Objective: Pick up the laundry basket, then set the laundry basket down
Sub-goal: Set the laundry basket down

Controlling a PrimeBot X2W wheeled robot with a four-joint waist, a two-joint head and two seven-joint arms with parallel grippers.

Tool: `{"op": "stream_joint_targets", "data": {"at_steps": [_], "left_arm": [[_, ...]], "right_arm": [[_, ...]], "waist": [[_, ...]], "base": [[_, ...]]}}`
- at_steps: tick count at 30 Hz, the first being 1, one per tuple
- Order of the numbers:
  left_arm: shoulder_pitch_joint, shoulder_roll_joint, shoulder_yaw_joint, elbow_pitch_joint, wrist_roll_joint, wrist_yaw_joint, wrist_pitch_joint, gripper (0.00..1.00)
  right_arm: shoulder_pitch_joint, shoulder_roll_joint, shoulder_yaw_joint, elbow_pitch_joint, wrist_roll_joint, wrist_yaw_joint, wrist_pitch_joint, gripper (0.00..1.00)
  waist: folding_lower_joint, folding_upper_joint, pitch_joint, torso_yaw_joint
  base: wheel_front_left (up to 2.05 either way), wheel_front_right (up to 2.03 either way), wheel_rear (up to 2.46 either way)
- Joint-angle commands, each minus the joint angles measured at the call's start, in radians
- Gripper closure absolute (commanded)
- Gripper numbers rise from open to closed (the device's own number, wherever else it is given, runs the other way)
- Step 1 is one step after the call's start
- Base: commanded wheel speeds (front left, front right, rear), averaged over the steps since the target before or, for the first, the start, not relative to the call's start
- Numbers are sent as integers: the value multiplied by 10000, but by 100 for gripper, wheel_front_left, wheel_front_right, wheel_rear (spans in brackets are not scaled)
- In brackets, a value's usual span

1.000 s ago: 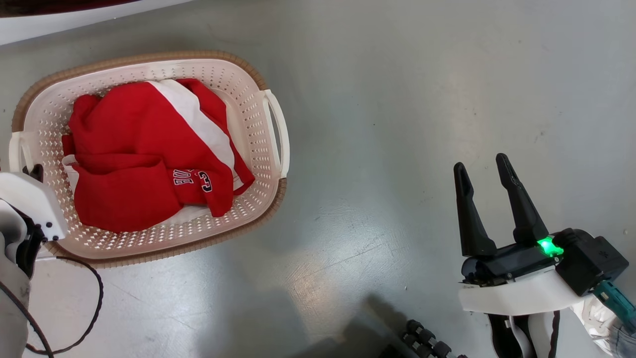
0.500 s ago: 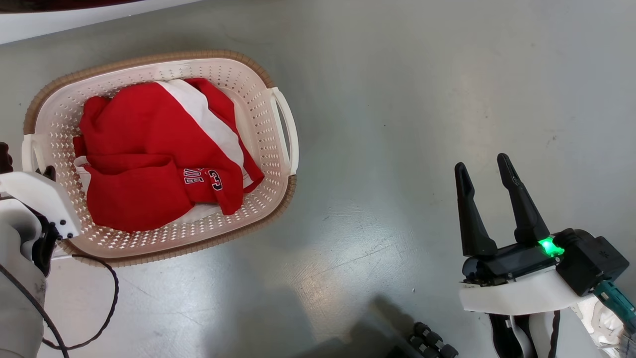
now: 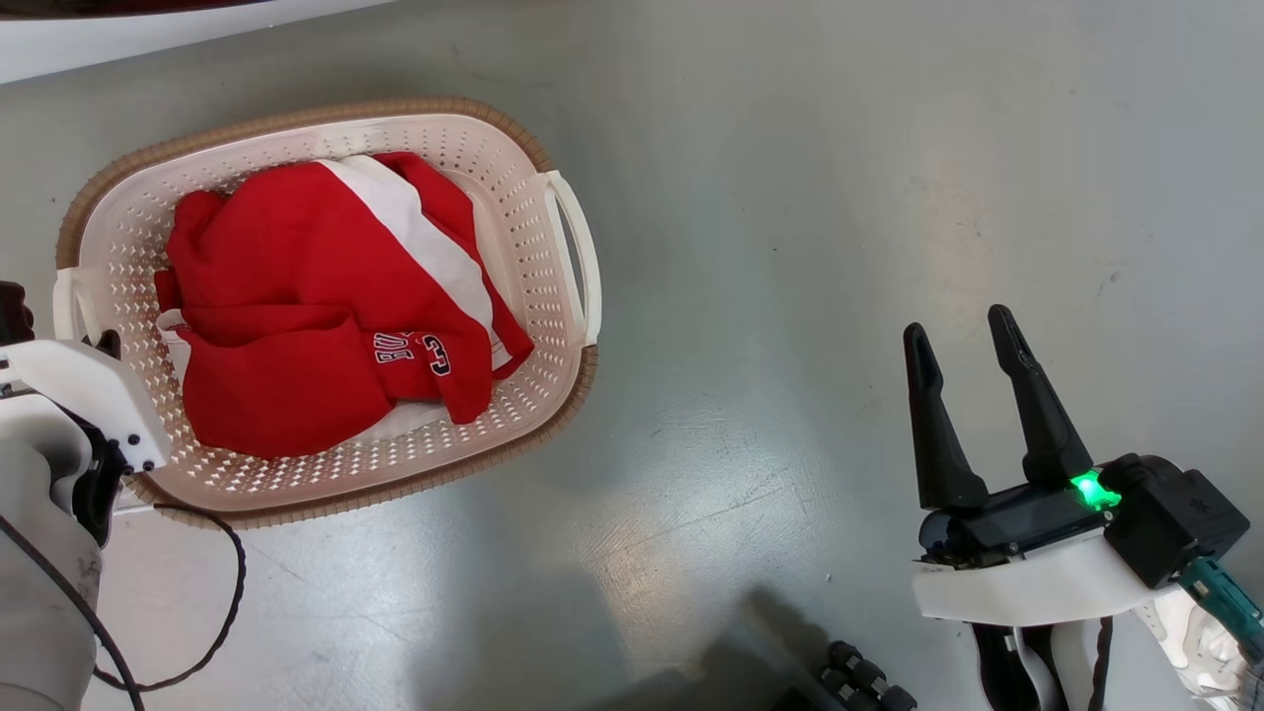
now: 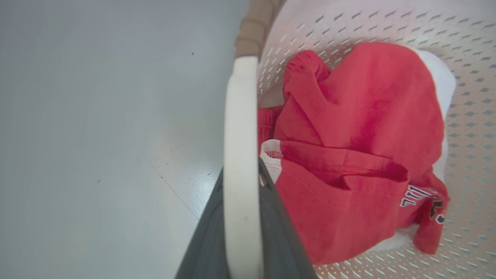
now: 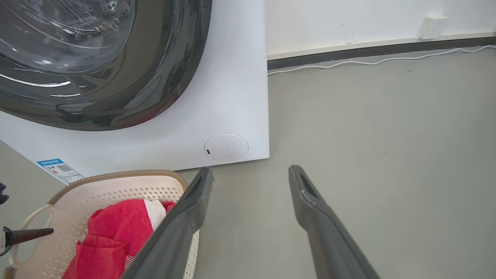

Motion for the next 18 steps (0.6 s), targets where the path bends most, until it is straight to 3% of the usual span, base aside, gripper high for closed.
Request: {"op": "stream_joint_targets", "data": {"at_steps": [1,18], "left_arm": [[86,369,156,80,-104,162,-7,100],[-26,123,9,374,-333,254,-3,100]], "right_arm": [[-60,-96,216,-185,-46,46,-65,0],[-85,-96,197,-154,-85,46,-65,0]], "waist": [[0,0,7,3],[0,0,-6,148]], "base": [[0,0,0],[0,0,0]]}}
